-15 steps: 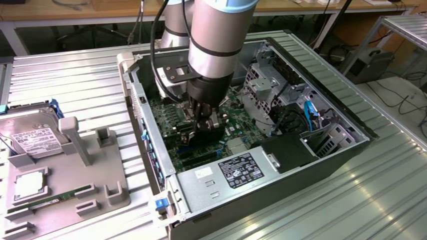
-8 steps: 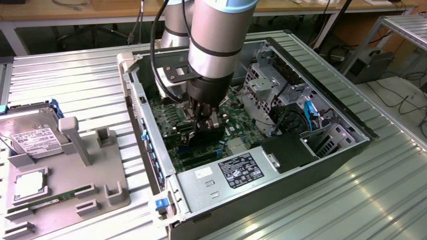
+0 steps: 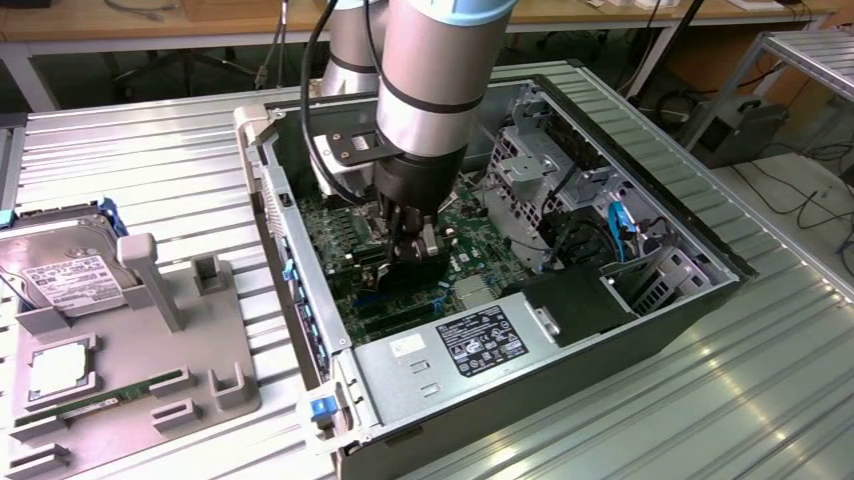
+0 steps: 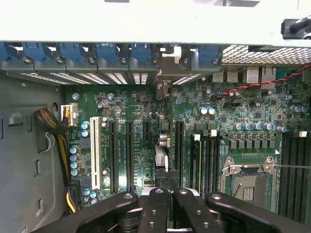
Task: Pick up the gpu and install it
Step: 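Press down on the gpu until it lock into place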
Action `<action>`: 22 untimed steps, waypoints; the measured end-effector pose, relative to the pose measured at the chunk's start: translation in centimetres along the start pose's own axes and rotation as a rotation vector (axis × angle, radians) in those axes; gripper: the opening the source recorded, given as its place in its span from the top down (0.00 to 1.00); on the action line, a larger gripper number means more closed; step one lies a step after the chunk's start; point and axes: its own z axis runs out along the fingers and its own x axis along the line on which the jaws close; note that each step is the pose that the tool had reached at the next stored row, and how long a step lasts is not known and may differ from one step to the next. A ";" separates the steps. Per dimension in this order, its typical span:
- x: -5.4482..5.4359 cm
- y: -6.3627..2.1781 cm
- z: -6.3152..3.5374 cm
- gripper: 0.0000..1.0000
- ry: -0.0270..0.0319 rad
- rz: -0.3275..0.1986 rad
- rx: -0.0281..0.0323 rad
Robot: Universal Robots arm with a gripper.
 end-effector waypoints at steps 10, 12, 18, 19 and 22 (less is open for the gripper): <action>-0.6 1.02 0.58 0.89 0.0047 0.000 0.0001; -0.6 1.03 0.80 0.89 0.0059 0.000 0.0001; -0.6 1.06 1.18 0.89 0.0072 0.000 -0.0020; -0.6 1.06 1.20 0.89 0.0070 0.000 -0.0035; -0.4 1.06 1.20 0.89 0.0068 0.000 -0.0052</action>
